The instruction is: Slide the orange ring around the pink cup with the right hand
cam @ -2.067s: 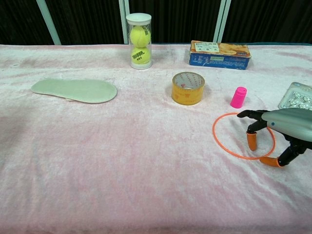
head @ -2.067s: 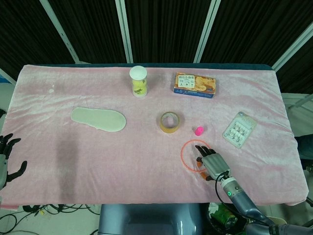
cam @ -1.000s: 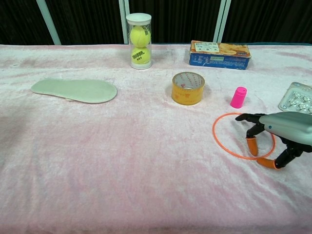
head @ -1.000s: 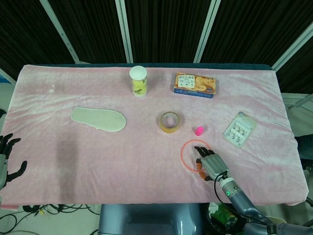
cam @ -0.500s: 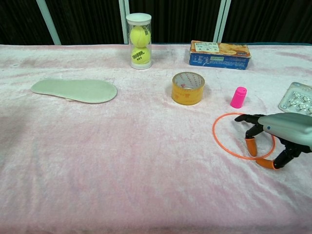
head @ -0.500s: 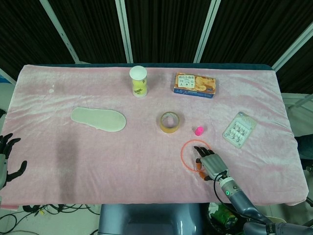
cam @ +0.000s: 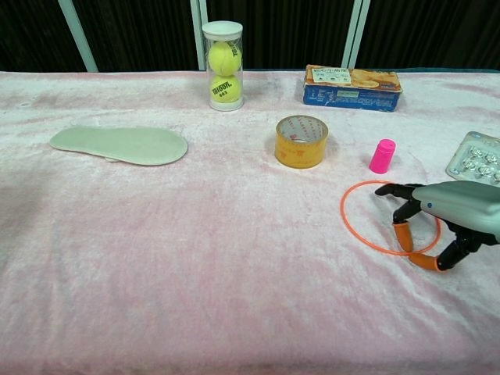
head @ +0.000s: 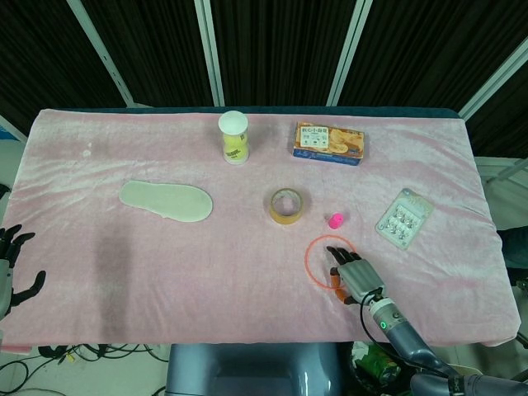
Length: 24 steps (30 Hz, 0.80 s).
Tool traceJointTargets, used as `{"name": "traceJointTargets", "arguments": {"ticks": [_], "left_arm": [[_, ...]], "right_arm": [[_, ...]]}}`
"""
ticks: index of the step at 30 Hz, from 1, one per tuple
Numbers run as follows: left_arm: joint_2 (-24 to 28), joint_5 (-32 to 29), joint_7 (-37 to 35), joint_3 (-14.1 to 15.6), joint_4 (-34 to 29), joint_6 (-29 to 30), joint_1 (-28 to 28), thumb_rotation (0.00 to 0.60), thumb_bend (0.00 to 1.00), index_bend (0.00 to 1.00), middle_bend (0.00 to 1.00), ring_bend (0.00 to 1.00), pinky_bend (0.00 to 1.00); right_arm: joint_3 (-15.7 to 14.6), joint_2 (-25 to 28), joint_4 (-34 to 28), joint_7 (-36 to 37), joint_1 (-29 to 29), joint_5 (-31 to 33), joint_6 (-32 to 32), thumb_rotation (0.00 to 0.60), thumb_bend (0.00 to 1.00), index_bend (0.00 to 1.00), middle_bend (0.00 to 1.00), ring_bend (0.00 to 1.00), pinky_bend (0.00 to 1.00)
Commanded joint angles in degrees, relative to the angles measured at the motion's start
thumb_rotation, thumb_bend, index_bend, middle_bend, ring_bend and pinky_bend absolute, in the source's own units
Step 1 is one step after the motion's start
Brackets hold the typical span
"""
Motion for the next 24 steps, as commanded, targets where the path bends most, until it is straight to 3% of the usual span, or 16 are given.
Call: {"name": "traceJointTargets", "arguments": {"ticks": [1,24], "left_arm": [[-0.01,0.03,-0.02,0.02,0.02,0.02,0.02,0.600,0.34,0.20,0.07,0.00,0.00],[-0.01,0.12,-0.11,0.03,-0.02,0.04,0.01,0.600,0.34,0.20,0.07,0.00,0.00]], "right_arm": [[0.00,-0.02,0.01,0.07,0.03,0.00,-0.06,0.600,0.33,0.59,0.00,0.04,0.16],[-0.02,-0.22,0.06,0.16,0.20,-0.07,-0.21,0.600,0.38,0.63,0.00,0.05,0.16]]}}
